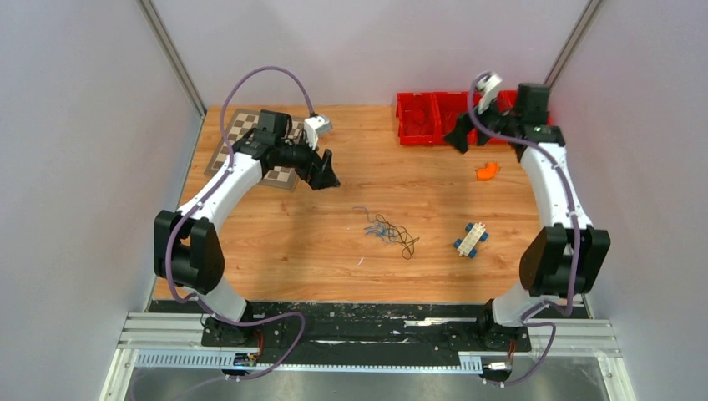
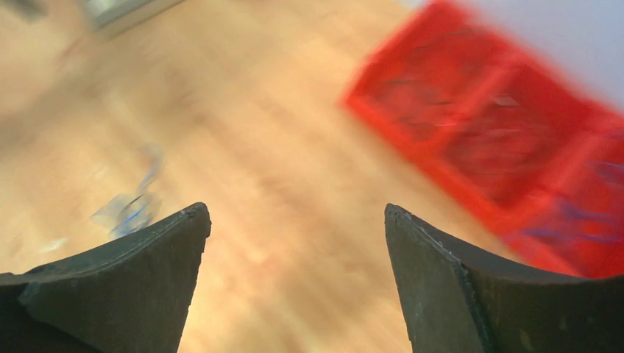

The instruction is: Untangle the cables

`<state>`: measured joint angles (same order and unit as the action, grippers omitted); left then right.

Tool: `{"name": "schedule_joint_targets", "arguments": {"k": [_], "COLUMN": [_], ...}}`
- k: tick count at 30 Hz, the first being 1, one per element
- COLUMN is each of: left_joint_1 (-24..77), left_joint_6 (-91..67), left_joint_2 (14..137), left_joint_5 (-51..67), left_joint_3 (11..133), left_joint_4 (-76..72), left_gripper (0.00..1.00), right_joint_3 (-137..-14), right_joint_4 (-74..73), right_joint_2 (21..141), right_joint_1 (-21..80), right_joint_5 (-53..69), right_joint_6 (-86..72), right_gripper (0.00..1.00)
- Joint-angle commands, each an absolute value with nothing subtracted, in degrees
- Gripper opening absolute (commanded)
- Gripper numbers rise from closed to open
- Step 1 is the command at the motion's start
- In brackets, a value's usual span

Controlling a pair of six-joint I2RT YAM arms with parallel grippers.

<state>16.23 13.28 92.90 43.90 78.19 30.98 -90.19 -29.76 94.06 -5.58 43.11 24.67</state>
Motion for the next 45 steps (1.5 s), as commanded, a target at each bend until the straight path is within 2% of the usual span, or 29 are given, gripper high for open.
{"name": "schedule_joint_targets", "arguments": {"k": [1,4,8,15,18,26,29,36,39,41,43,45], "left_joint_1": [21.6,25.0,27.7,34.5,37.7,44.1,45.6,47.4,47.6,47.7,47.6,47.7], "left_joint_6": [23.7,31.4,32.9,36.8,37.6,44.1,45.4,47.3,47.0,46.8,46.3,45.6], "left_joint_2": [89.9,89.3,87.9,81.5,82.8,91.3,93.8,99.9,102.0,103.7,104.3,103.1], "left_joint_5": [44.2,43.1,41.9,36.5,30.8,25.1,23.2,17.0,13.8,12.4,10.2,8.3], "left_joint_3": [74.1,70.2,64.2,50.5,48.0,45.9,46.6,48.0,49.3,50.8,52.4,52.7], "left_joint_4": [27.7,27.3,21.4,7.0,-0.5,-11.2,-12.1,-12.8,-12.2,-10.7,-8.6,-6.4], "left_gripper": [1.0,1.0,1.0,1.0,0.96,0.72,0.62,0.58,0.53,0.47,0.35,0.16], "right_joint_3": [-76.4,-70.6,-68.7,-68.1,-68.9,-68.5,-68.5,-69.1,-68.8,-68.6,-68.6,-68.6], "right_joint_4": [-46.1,-46.0,-45.1,-43.7,-43.7,-44.6,-44.9,-47.2,-47.7,-47.8,-47.9,-47.9], "right_joint_2": [90.5,89.3,93.4,102.4,105.1,108.8,110.1,111.4,111.0,111.1,111.1,111.0], "right_joint_1": [4.8,10.8,17.0,18.0,17.9,17.6,16.8,14.7,14.6,14.4,14.2,13.7], "right_joint_5": [46.5,46.1,42.4,39.3,39.5,40.7,41.9,43.1,43.0,42.4,41.4,40.0], "right_joint_6": [39.0,38.9,36.0,32.0,30.8,29.0,28.2,28.4,29.2,29.3,29.2,28.9], "right_gripper": [0.91,0.88,0.84,0.78,0.74,0.61,0.52,0.37,0.3,0.27,0.2,0.07]}}
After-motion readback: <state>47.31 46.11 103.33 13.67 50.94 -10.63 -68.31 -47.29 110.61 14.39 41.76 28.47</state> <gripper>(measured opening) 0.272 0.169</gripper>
